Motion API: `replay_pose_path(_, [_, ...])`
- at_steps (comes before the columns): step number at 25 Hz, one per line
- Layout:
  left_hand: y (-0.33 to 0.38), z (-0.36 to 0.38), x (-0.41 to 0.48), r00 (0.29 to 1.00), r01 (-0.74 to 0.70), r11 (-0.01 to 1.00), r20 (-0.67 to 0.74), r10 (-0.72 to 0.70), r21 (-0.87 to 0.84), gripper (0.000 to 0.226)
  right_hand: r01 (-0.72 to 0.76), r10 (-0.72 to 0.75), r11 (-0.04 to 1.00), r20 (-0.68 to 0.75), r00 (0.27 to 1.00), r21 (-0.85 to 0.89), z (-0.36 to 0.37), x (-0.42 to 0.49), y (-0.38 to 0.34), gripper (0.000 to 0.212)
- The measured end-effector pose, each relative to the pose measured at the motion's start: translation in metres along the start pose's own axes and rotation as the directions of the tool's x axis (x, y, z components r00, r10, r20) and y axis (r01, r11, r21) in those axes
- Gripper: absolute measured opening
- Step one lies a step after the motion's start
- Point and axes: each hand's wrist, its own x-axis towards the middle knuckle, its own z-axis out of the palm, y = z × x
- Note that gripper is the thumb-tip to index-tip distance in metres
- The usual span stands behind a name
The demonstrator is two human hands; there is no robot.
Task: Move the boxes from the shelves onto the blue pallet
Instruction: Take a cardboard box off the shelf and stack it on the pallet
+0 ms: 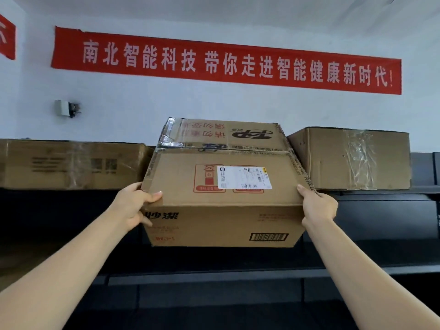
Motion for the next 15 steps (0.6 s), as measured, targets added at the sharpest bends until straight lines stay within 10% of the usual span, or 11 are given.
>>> replay_pose_path(15, [-0.037,-0.065,-0.262,0.996,0.046,0.998,-0.069,-0.050,-0.052,0.053,-0.108,0.108,0.994,0.029,0.994,0.011,-0.191,-0.169,0.039,0.048])
